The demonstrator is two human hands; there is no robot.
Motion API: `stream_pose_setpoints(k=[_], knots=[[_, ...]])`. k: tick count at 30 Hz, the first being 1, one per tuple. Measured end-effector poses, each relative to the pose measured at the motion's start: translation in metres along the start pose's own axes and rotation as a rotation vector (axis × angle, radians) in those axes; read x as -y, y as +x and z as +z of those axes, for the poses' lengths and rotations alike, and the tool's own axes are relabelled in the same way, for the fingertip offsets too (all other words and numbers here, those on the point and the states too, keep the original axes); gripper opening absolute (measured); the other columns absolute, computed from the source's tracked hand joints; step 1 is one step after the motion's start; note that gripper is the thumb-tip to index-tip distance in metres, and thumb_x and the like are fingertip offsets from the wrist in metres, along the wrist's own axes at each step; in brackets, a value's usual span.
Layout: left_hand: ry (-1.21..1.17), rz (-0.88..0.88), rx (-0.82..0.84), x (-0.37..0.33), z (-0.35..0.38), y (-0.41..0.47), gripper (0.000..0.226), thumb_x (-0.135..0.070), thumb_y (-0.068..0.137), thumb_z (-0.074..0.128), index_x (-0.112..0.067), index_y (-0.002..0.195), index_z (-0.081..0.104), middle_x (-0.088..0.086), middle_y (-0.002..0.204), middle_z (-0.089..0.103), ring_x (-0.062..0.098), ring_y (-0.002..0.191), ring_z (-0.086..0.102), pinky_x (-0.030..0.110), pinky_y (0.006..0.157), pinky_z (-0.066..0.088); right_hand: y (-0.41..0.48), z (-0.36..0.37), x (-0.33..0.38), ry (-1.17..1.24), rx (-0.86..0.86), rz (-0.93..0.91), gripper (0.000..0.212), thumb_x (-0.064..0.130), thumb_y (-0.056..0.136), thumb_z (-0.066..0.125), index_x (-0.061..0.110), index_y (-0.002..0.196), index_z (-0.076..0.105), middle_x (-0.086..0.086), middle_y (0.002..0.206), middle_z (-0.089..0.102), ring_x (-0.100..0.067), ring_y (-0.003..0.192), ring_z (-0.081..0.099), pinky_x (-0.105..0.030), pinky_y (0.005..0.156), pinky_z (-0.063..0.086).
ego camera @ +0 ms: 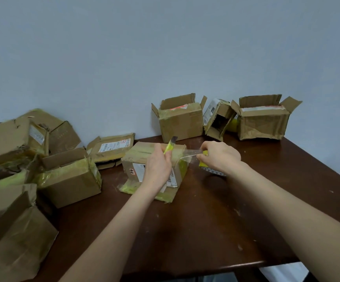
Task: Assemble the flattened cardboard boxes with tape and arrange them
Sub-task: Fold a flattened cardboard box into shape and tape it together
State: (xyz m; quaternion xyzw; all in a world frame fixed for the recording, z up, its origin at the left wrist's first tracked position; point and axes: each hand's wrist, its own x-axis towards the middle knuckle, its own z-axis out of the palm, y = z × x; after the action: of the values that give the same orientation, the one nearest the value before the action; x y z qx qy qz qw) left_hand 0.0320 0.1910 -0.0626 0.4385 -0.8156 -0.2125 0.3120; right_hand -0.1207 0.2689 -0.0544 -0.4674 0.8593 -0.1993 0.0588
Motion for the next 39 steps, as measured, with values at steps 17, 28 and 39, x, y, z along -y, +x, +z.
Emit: stream_pose_setpoints(k=[17, 28, 39], knots=[[0.496, 0.389, -0.109, -0.017, 0.011, -0.011, 0.026, -0.033, 0.099, 0.04, -0.019, 0.115, 0.055, 0.002, 0.088, 0.067, 0.025, 0.082, 0.06, 0.032, 0.065, 0.034, -0.003, 0.003, 0.009, 0.076, -0.106, 0.072, 0.013, 0.036, 0.097, 0.048, 0.033, 0.089, 0.059, 0.001, 0.1, 0.064, -0.022, 0.085, 0.054, -0.031, 0.067, 0.044], [0.607, 0.384, -0.007, -0.023, 0.015, -0.01, 0.02, -0.026, 0.098, 0.042, -0.018, 0.113, 0.053, 0.007, 0.095, 0.065, 0.03, 0.088, 0.059, 0.033, 0.062, 0.038, -0.003, 0.003, 0.003, 0.117, -0.134, 0.073, 0.015, 0.034, 0.095, 0.049, 0.033, 0.09, 0.063, 0.003, 0.092, 0.064, -0.021, 0.085, 0.058, -0.03, 0.065, 0.046], [0.672, 0.389, 0.029, -0.021, 0.015, -0.014, 0.019, -0.026, 0.098, 0.043, -0.017, 0.111, 0.051, 0.006, 0.096, 0.064, 0.029, 0.092, 0.057, 0.033, 0.063, 0.039, -0.01, -0.008, -0.005, 0.363, -0.071, 0.051, 0.015, 0.03, 0.087, 0.06, 0.027, 0.076, 0.069, 0.006, 0.081, 0.066, -0.014, 0.078, 0.062, -0.029, 0.06, 0.049]])
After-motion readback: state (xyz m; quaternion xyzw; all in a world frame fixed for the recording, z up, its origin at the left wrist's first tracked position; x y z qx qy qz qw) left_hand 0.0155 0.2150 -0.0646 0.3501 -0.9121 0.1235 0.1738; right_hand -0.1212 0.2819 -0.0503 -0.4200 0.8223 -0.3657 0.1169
